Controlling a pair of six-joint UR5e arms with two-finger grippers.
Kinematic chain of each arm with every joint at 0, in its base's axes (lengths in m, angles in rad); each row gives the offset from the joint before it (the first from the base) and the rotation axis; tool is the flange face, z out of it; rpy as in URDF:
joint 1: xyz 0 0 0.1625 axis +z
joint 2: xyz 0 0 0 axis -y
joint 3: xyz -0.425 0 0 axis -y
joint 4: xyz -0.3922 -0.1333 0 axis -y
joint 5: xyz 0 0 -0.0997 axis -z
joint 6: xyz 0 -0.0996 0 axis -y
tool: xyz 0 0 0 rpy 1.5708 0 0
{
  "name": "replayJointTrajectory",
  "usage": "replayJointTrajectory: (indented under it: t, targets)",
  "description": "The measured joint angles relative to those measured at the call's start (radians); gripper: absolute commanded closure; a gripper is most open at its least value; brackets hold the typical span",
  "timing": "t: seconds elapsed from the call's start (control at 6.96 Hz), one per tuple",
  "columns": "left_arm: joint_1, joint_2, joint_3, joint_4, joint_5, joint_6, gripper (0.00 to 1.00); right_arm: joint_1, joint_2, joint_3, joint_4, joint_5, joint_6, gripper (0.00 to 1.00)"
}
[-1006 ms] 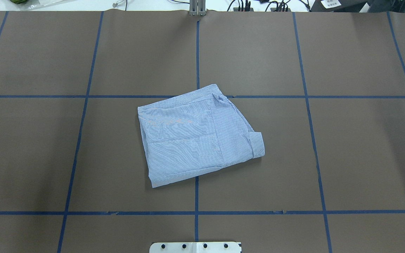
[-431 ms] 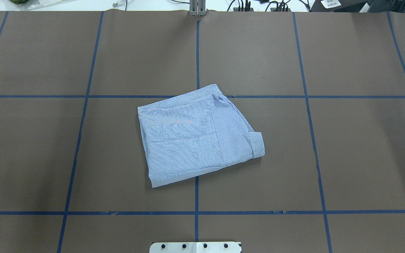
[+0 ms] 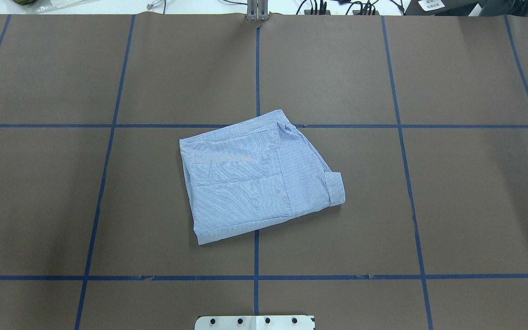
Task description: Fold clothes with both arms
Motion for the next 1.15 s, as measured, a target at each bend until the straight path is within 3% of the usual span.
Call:
replayJointTrajectory:
  t: [1.15]
  targets:
    - [0.031,0.021,-0.054,0.118,-0.001,0.015,0.00,0.000,0.000,0.000,0.000,0.000,-0.001,0.00]
